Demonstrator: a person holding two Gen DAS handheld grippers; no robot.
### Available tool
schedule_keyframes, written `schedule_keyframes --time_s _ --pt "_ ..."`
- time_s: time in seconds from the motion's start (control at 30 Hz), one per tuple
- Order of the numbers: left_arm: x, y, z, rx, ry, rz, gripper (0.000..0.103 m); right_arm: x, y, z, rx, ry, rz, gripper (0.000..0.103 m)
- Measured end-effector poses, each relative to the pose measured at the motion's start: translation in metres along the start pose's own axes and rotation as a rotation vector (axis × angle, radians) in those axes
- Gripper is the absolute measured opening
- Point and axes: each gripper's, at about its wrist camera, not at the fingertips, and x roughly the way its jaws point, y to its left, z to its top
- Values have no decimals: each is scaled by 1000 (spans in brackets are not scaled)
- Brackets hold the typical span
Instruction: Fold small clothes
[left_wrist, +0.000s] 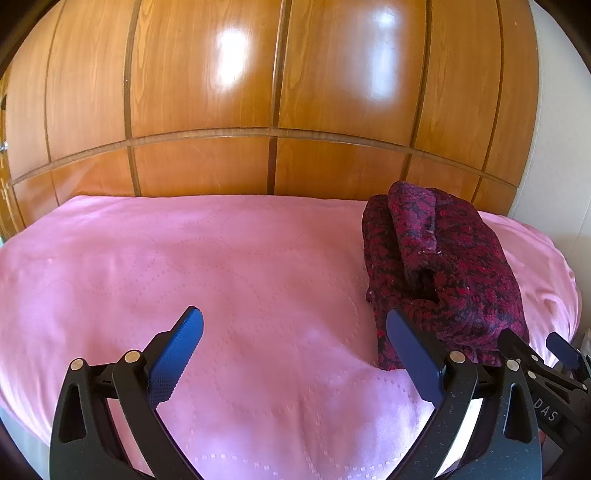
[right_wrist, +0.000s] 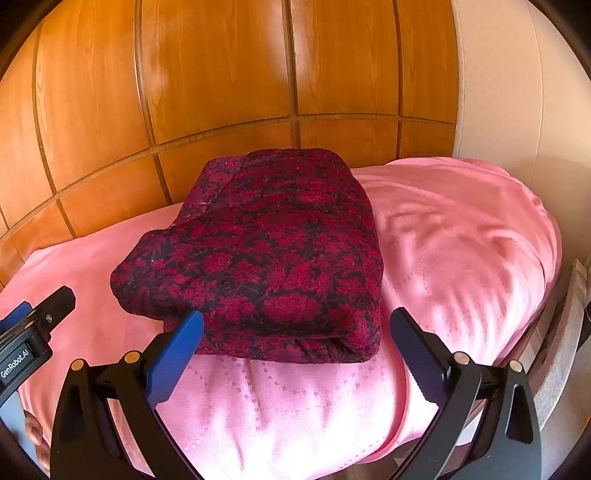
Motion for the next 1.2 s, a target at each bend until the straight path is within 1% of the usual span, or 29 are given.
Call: schedule_keyframes --time_s 0.13,0.53,0.8,1.2 --pt "-1 2 1 -7 5 -4 98 -2 1 0 -3 -2 1 101" --pt "-11 0 1 2 -21 -3 98 -5 6 -1 -10 -6 7 101" --pt "-17 -1 2 8 -31 -16 98 -5 6 0 -13 -10 10 101" --pt "-15 -2 3 16 -16 -23 98 -3 4 0 -9 -2 11 101"
